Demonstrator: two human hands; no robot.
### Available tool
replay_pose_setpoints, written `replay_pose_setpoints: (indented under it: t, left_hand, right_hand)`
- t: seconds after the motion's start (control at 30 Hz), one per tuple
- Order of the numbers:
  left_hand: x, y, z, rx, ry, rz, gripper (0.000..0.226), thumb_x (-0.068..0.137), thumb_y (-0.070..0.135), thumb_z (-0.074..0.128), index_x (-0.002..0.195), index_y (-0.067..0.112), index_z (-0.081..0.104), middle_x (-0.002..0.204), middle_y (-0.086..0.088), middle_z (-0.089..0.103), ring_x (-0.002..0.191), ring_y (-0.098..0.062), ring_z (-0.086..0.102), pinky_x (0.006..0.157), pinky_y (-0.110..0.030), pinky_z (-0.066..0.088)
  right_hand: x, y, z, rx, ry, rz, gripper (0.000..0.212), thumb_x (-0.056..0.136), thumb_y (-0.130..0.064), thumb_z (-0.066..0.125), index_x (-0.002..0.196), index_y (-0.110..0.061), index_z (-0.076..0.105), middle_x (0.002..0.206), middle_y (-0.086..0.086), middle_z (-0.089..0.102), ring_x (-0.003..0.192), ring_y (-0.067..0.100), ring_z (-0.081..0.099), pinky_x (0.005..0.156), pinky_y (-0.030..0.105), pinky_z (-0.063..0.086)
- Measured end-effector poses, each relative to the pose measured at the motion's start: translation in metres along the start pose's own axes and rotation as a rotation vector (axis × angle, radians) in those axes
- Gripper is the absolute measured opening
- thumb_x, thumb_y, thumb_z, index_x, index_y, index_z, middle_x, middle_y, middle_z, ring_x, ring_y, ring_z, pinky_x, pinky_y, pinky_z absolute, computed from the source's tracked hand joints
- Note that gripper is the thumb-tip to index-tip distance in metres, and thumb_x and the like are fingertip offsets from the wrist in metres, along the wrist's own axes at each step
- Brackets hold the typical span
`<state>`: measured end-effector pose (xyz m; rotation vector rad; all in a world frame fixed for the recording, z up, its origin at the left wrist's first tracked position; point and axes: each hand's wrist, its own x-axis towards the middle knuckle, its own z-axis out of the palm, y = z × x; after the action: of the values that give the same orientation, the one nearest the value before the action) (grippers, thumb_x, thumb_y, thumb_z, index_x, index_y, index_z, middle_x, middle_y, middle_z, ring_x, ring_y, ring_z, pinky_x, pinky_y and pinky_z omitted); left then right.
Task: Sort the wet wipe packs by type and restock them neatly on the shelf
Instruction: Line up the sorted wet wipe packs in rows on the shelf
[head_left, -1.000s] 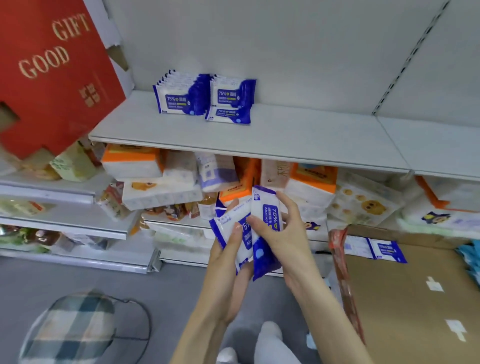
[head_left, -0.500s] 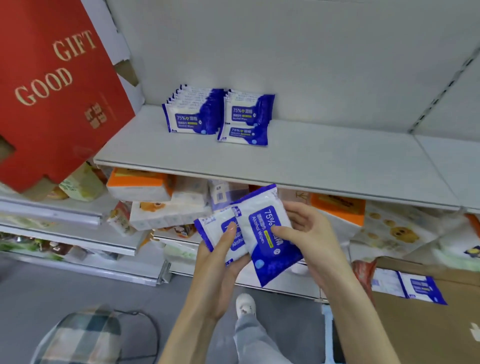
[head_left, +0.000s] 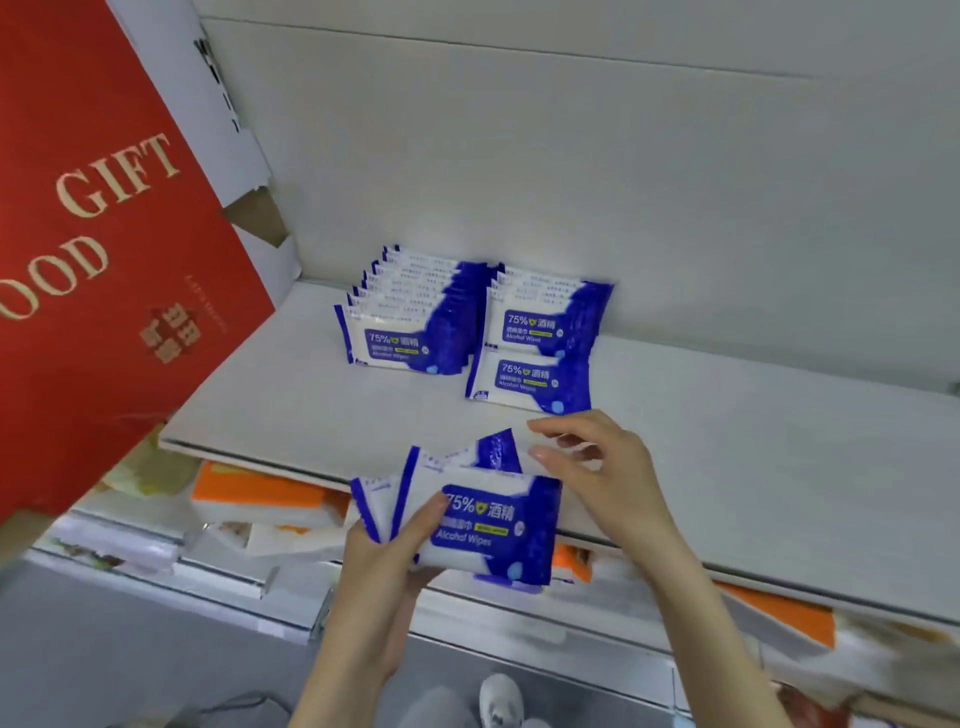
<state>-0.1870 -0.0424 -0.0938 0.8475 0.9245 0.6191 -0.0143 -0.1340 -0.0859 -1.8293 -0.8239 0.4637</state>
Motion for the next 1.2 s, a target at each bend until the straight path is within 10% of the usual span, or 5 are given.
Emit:
replay_pose_setpoints:
  t: [0.2,0.37,0.47,0.87,1.2]
  left_hand:
    - [0.067,0.028,-0.032,0.151,0.053,0.040,0.022,0.081,0.013,0.069,0.101,0.019,0.063,0.086,-0.001,0.075,0.078,-0.019,0.072,0.070,-0.037,0.057]
    - [0.105,0.044,-0.028,0.308,-0.080,0.102,0.021,0.084,0.015,0.068,0.101,0.024,0.061,0.088,0.008,0.074,0.078,-0.006,0.070,0.064,-0.023,0.052]
    - [0.116,0.043,-0.022,0.387,-0.179,0.102,0.024,0.083,0.016,0.067,0.099,0.030,0.057,0.085,0.014,0.073,0.078,-0.001,0.069,0.056,-0.017,0.053]
    - [0.125,0.021,0.021,0.397,-0.235,0.219,0.032,0.078,0.023,0.065,0.103,0.035,0.050,0.100,0.016,0.063,0.086,0.004,0.066,0.056,-0.013,0.051]
    - [0.121,0.002,0.069,0.344,-0.215,0.297,0.040,0.076,0.029,0.061,0.112,0.041,0.047,0.095,0.031,0.066,0.093,0.004,0.065,0.060,-0.015,0.053]
  right_hand:
    - [0.070,0.042,0.007,-0.169,0.374,0.344,0.050,0.081,-0.031,0.074,0.125,-0.013,0.056,0.121,0.007,0.061,0.102,0.016,0.058,0.072,0.016,0.045]
    - [0.108,0.040,0.013,-0.389,0.266,0.510,0.087,0.065,-0.048,0.083,0.132,-0.013,0.041,0.114,0.004,0.063,0.108,0.026,0.059,0.091,0.044,0.047]
    - [0.117,0.037,0.009,-0.337,0.179,0.659,0.070,0.064,-0.045,0.085,0.115,-0.016,0.047,0.106,-0.001,0.059,0.107,0.023,0.060,0.098,0.045,0.043]
    - [0.069,0.026,-0.004,0.469,-0.011,0.395,0.026,0.096,-0.018,0.052,0.120,-0.015,0.058,0.117,0.002,0.069,0.106,0.017,0.066,0.081,0.028,0.057]
    - [0.052,0.037,-0.010,0.191,-0.178,0.282,0.083,0.063,-0.015,0.086,0.128,-0.034,0.038,0.124,-0.018,0.059,0.113,0.002,0.059,0.084,0.028,0.056]
